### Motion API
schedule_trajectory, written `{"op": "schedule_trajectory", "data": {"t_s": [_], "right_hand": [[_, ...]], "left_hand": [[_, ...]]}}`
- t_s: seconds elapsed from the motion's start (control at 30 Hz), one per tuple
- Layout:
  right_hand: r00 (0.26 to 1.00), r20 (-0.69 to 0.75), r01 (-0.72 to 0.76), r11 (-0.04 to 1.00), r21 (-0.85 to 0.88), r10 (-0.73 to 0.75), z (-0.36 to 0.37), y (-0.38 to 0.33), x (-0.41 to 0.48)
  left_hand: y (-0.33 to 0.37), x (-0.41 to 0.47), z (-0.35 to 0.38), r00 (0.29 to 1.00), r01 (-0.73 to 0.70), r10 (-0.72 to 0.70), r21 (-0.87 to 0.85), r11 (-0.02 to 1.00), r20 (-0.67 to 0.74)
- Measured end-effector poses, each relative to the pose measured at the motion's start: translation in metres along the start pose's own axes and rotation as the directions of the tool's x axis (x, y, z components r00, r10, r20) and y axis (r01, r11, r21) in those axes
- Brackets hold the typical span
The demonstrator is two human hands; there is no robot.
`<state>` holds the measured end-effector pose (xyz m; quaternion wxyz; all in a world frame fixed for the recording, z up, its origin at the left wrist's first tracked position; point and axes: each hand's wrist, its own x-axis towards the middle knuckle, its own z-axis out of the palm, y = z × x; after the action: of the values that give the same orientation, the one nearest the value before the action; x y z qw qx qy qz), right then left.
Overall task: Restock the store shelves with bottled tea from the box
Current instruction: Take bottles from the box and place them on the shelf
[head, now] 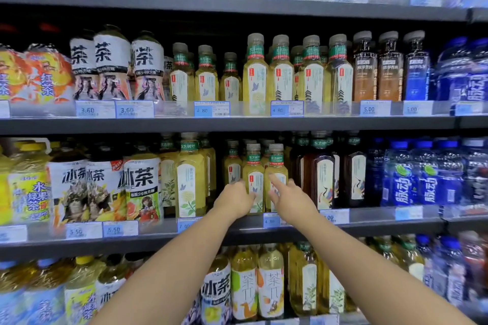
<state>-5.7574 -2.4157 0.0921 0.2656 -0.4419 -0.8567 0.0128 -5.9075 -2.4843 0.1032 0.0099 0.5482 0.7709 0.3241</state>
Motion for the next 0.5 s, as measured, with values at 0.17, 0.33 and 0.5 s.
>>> {"op": "schedule_trajectory", "data": {"t_s": [0.17, 0.33, 0.5], "right_hand": [[0.981, 0.189, -0.031, 0.993, -0.111, 0.051, -0.002, -0.006, 0.004], [0.962, 0.257, -0.063, 0.990, -0.125, 0.094, 0.002, -0.005, 0.020], [0.960, 0.257, -0.088, 0.992, -0.091, 0.109, 0.019, 0.005, 0.047]], "left_hand": [[0.008, -0.012, -0.002, 0.999, -0.047, 0.048, 0.108, 0.993, -0.002], [0.004, -0.007, 0.003, 0.992, -0.094, 0.070, 0.248, 0.964, 0.101], [0.003, 0.012, 0.010, 0.991, -0.086, 0.056, 0.268, 0.960, 0.121]]}}
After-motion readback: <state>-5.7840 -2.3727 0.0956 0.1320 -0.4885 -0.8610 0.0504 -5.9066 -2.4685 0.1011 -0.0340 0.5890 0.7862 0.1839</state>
